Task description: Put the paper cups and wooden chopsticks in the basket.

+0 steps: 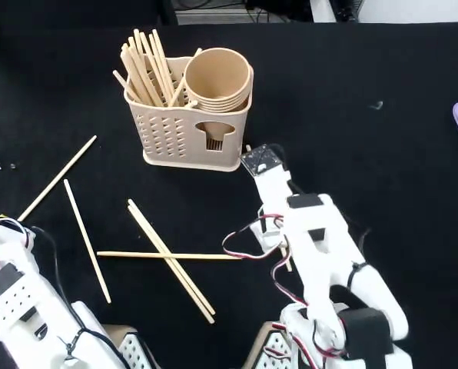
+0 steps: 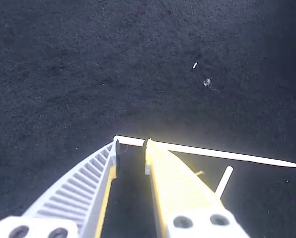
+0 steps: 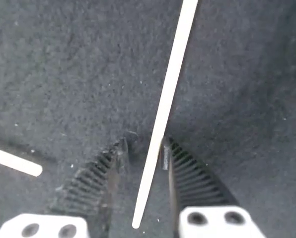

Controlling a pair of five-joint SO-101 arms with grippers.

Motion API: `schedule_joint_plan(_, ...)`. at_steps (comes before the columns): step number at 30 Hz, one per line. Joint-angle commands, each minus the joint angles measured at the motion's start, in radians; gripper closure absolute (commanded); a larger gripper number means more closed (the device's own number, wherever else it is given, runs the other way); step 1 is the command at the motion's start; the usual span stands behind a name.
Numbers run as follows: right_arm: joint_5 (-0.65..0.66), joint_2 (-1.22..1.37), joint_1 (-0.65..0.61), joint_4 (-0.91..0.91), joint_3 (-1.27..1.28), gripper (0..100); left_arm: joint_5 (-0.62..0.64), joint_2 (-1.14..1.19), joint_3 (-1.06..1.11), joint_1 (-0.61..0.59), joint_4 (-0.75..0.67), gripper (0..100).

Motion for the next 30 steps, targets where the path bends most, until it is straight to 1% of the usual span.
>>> schedule_joint_plan(1,0.006,0.007,0.032,-0.017,-0.048,88.2,0.002,-0.003,-0.022,0.007,-0.018,89)
schedule_joint_plan(3,0.008,0.005,0.063,-0.017,-0.05,90.1,0.002,-0.003,-0.022,0.007,-0.018,89)
schedule_joint_plan(6,0.075,0.005,0.129,-0.043,-0.048,98.6,0.002,-0.003,-0.022,0.007,-0.02,89)
schedule_joint_plan(11,0.192,0.004,0.304,-0.084,-0.07,98.7,0.002,-0.003,-0.022,0.007,-0.02,89)
schedule_joint_plan(14,0.236,0.004,0.367,-0.083,-0.079,98.7,0.002,-0.003,-0.022,0.007,-0.021,89)
schedule_joint_plan(17,0.253,0.004,0.391,-0.08,-0.074,98.7,0.002,-0.003,-0.022,0.007,-0.021,89)
schedule_joint_plan(23,0.25,0.004,0.413,0.101,-0.113,98.7,0.002,-0.003,-0.022,0.008,-0.021,89)
schedule_joint_plan(27,0.25,0.004,0.413,0.114,-0.113,98.6,0.002,-0.003,-0.022,0.008,-0.021,89)
schedule_joint_plan(29,0.25,0.004,0.413,0.112,-0.113,96.2,0.002,-0.003,-0.022,0.008,-0.021,89)
schedule_joint_plan(30,0.25,0.004,0.41,0.112,-0.116,92.7,0.002,-0.003,-0.022,0.008,-0.021,89)
